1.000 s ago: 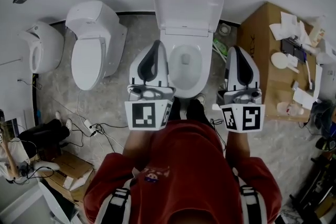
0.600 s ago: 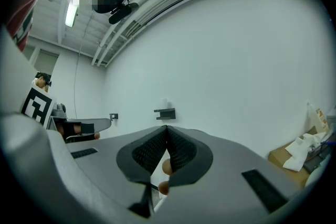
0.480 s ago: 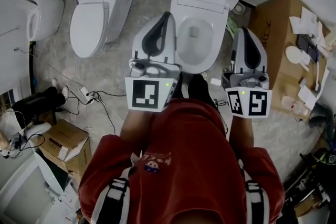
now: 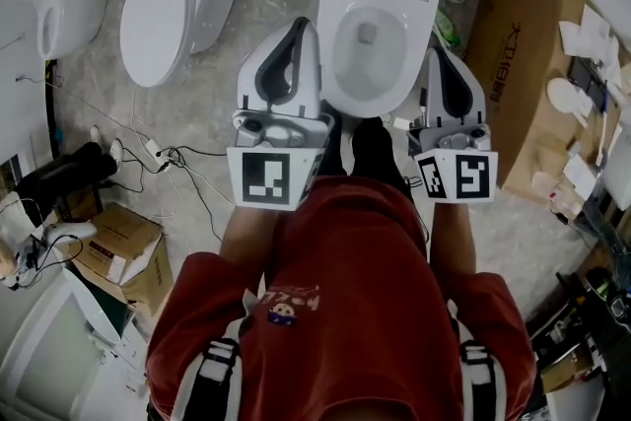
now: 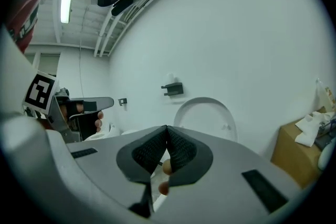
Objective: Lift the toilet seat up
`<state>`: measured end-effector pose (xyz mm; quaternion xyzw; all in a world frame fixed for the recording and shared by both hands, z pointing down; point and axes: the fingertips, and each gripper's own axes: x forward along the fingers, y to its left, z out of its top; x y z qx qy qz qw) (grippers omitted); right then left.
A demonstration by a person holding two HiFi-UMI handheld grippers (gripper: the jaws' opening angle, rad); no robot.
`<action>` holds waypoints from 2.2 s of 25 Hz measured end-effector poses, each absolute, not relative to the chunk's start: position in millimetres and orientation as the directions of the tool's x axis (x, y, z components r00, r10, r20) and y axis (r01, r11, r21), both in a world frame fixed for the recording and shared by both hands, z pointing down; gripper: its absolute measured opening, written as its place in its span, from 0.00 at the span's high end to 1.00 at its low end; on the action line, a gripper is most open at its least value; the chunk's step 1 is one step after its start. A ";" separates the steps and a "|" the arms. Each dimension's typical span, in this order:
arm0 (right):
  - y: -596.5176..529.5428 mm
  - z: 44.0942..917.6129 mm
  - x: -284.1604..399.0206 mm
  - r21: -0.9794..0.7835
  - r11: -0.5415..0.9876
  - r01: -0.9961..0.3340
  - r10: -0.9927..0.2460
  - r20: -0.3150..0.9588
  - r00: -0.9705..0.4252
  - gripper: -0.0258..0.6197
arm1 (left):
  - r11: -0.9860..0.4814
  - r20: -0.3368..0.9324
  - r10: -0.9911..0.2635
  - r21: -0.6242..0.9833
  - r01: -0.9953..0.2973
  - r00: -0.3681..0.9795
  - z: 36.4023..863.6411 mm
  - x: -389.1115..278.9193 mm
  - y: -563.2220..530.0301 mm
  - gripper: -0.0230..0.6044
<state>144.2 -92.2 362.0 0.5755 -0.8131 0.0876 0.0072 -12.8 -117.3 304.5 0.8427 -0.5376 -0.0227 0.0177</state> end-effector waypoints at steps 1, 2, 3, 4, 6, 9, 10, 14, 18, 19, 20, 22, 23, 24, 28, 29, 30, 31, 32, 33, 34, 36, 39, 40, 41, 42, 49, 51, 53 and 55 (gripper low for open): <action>-92.5 368.3 142.7 -0.136 0.326 -0.936 -0.931 0.124 -0.342 0.94 | -0.421 -0.018 -0.907 0.052 -0.906 0.420 308.8 -13.7 -115.9 0.95; -92.3 374.5 141.3 -0.138 0.329 -0.934 -0.928 0.136 -0.347 0.94 | -0.420 -0.014 -0.908 0.052 -0.906 0.420 313.7 -14.3 -113.9 0.95; -91.7 380.6 140.1 -0.140 0.332 -0.933 -0.925 0.147 -0.352 0.94 | -0.418 -0.006 -0.908 0.053 -0.907 0.419 319.0 -15.0 -111.8 0.95; -91.0 386.5 139.0 -0.143 0.335 -0.931 -0.921 0.157 -0.355 0.94 | -0.416 0.001 -0.909 0.055 -0.908 0.417 324.1 -15.8 -109.8 0.95; -89.4 398.0 136.7 -0.147 0.337 -0.930 -0.916 0.179 -0.360 0.94 | -0.412 0.013 -0.910 0.060 -0.909 0.414 332.5 -17.7 -106.5 0.95; -87.2 415.5 132.3 -0.150 0.343 -0.927 -0.904 0.215 -0.369 0.94 | -0.411 0.029 -0.910 0.058 -0.910 0.414 344.5 -21.6 -102.3 0.95; -86.5 421.2 131.0 -0.154 0.345 -0.926 -0.900 0.227 -0.373 0.94 | -0.411 0.037 -0.910 0.054 -0.910 0.413 349.3 -23.1 -100.9 0.95; -81.0 443.4 127.2 -0.171 0.351 -0.920 -0.882 0.269 -0.387 0.94 | -0.402 0.070 -0.912 0.047 -0.914 0.405 365.4 -28.7 -93.2 0.95; -73.5 468.6 118.9 -0.173 0.371 -0.912 -0.856 0.318 -0.408 0.94 | -0.394 0.083 -0.914 0.045 -0.918 0.396 373.1 -34.2 -87.2 0.95; -72.2 476.2 116.1 -0.178 0.378 -0.909 -0.846 0.333 -0.417 0.94 | -0.390 0.086 -0.916 0.048 -0.919 0.393 374.7 -36.0 -87.0 0.95; -70.9 483.8 113.3 -0.183 0.386 -0.904 -0.835 0.348 -0.427 0.94 | -0.387 0.089 -0.917 0.050 -0.921 0.390 376.4 -37.9 -86.9 0.95; -67.8 498.7 108.8 -0.195 0.397 -0.897 -0.815 0.375 -0.442 0.94 | -0.383 0.098 -0.917 0.052 -0.922 0.386 380.7 -41.1 -86.1 0.95; -65.9 505.9 107.4 -0.202 0.396 -0.896 -0.807 0.388 -0.445 0.94 | -0.382 0.103 -0.917 0.052 -0.923 0.386 383.1 -42.2 -85.4 0.95; -64.2 512.7 106.3 -0.210 0.393 -0.895 -0.801 0.401 -0.445 0.94 | -0.381 0.109 -0.917 0.051 -0.923 0.385 385.4 -42.9 -84.5 0.95; -56.8 541.1 100.4 -0.231 0.394 -0.890 -0.764 0.457 -0.456 0.94 | -0.372 0.122 -0.919 0.055 -0.927 0.376 392.2 -45.8 -81.5 0.95; -54.3 549.5 97.6 -0.233 0.404 -0.884 -0.746 0.476 -0.466 0.94 | -0.369 0.126 -0.919 0.058 -0.927 0.374 394.2 -46.9 -80.8 0.95; -51.5 558.2 94.7 -0.235 0.418 -0.878 -0.725 0.495 -0.478 0.94 | -0.368 0.132 -0.918 0.060 -0.928 0.373 396.3 -47.9 -80.1 0.95; -48.8 566.8 91.8 -0.236 0.430 -0.871 -0.706 0.513 -0.488 0.94 | -0.367 0.138 -0.918 0.061 -0.928 0.372 398.5 -48.6 -79.4 0.95; -46.6 574.7 89.5 -0.236 0.440 -0.866 -0.691 0.528 -0.494 0.94 | -0.367 0.143 -0.917 0.062 -0.928 0.372 400.8 -49.1 -78.9 0.95; -44.7 582.3 87.9 -0.237 0.445 -0.864 -0.678 0.540 -0.498 0.94 | -0.366 0.147 -0.917 0.063 -0.928 0.372 403.0 -49.6 -78.5 0.95; -43.1 589.7 86.9 -0.237 0.448 -0.862 -0.668 0.552 -0.499 0.94 | -0.366 0.152 -0.916 0.064 -0.928 0.372 405.3 -50.0 -78.3 0.95; -39.4 604.5 85.0 -0.236 0.454 -0.859 -0.645 0.579 -0.499 0.94 | -0.368 0.160 -0.914 0.065 -0.928 0.374 409.7 -50.9 -77.7 0.95; -30.2 626.8 79.9 -0.230 0.484 -0.844 -0.593 0.624 -0.509 0.94 | -0.372 0.169 -0.910 0.067 -0.926 0.378 414.8 -51.7 -76.7 0.95; -26.7 634.7 78.0 -0.230 0.498 -0.836 -0.570 0.640 -0.515 0.94 | -0.372 0.172 -0.909 0.069 -0.926 0.379 416.7 -51.5 -76.9 0.95; -23.3 642.9 76.1 -0.232 0.511 -0.828 -0.547 0.655 -0.521 0.94 | -0.372 0.175 -0.909 0.071 -0.925 0.379 418.8 -51.4 -77.2 0.95; -19.8 651.2 73.9 -0.232 0.525 -0.819 -0.523 0.671 -0.525 0.94 | -0.371 0.178 -0.908 0.074 -0.926 0.379 421.1 -51.3 -77.5 0.95; 7.9 706.2 53.6 -0.239 0.628 -0.741 -0.349 0.764 -0.543 0.94 | -0.373 0.219 -0.897 0.090 -0.924 0.383 440.7 -53.0 -72.4 0.95; 13.1 719.5 50.3 -0.241 0.650 -0.721 -0.309 0.783 -0.540 0.94 | -0.369 0.228 -0.896 0.093 -0.925 0.381 445.2 -54.0 -71.8 0.95; 18.4 731.1 46.4 -0.236 0.680 -0.694 -0.268 0.801 -0.535 0.94 | -0.363 0.236 -0.896 0.096 -0.927 0.375 449.2 -56.7 -71.2 0.95; 23.7 741.0 42.1 -0.232 0.709 -0.666 -0.230 0.817 -0.529 0.93 | -0.355 0.242 -0.897 0.099 -0.930 0.369 452.5 -60.3 -70.1 0.95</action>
